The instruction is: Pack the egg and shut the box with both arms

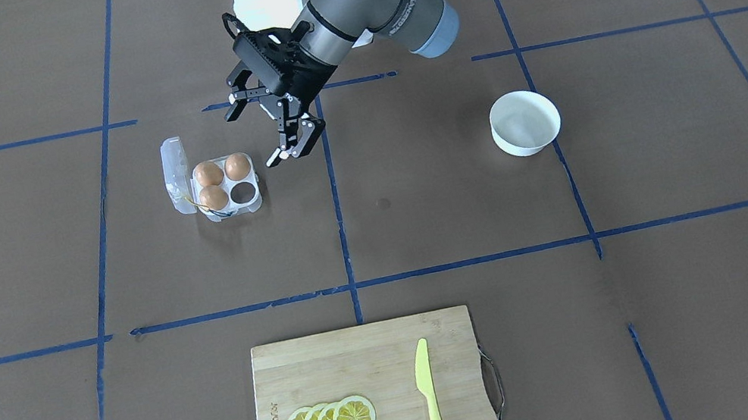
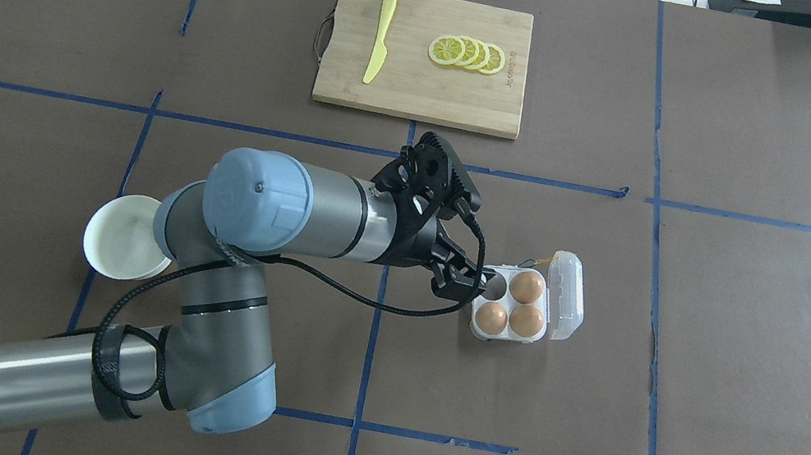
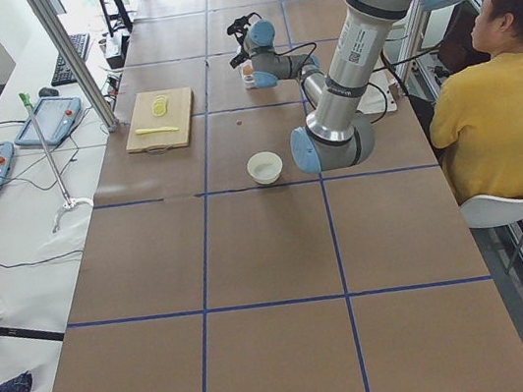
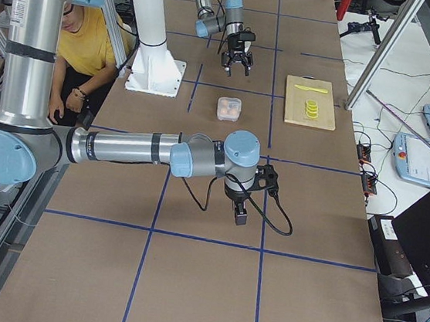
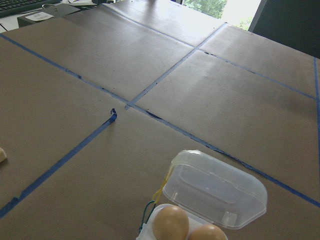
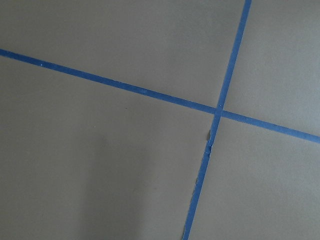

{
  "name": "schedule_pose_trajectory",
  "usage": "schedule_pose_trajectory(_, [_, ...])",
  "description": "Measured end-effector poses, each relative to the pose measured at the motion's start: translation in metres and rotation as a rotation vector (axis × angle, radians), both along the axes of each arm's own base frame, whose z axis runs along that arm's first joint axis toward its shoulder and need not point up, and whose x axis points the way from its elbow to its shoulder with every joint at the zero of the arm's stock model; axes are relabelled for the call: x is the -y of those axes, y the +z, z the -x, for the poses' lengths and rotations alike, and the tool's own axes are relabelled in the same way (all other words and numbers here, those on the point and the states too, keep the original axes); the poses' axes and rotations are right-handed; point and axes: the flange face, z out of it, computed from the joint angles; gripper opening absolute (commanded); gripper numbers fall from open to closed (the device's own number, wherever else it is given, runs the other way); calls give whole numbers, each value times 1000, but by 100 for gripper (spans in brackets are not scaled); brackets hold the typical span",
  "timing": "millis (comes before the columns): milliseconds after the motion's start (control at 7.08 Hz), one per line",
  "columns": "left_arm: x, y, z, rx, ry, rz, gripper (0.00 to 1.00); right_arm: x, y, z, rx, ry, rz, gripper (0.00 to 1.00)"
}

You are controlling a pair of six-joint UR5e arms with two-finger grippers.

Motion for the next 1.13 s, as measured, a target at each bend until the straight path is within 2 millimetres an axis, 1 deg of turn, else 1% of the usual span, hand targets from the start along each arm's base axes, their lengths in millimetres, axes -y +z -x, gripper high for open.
schedule_pose_trajectory(141, [22, 2, 31, 100, -9, 60, 100, 0, 0, 0, -2, 0, -1, 100])
schedule_pose_trajectory(282, [48, 17, 72, 199, -30, 133, 100, 0, 1, 0, -5, -1, -1, 100])
schedule_pose_trajectory(424, [74, 39, 119, 290, -74, 197, 100, -1, 2, 0, -6, 0, 1, 100])
schedule_pose_trajectory(565, [106, 62, 180, 371, -137, 249, 100, -2, 3, -1, -7, 0, 4, 100])
schedule_pose_trajectory(706, [136, 91, 245, 435, -201, 312, 100, -2, 4, -1, -7, 1, 6, 100])
schedule_pose_trajectory(847, [152, 139, 291, 498, -239, 402, 100, -2, 4, -1, -6, 2, 7, 100])
schedule_pose_trajectory(989, [166, 198, 325, 562, -273, 507, 100, -3, 3, 0, -3, 1, 7, 100])
schedule_pose_trajectory(1130, [183, 253, 364, 607, -314, 615, 100, -3, 3, 0, -3, 1, 7, 100])
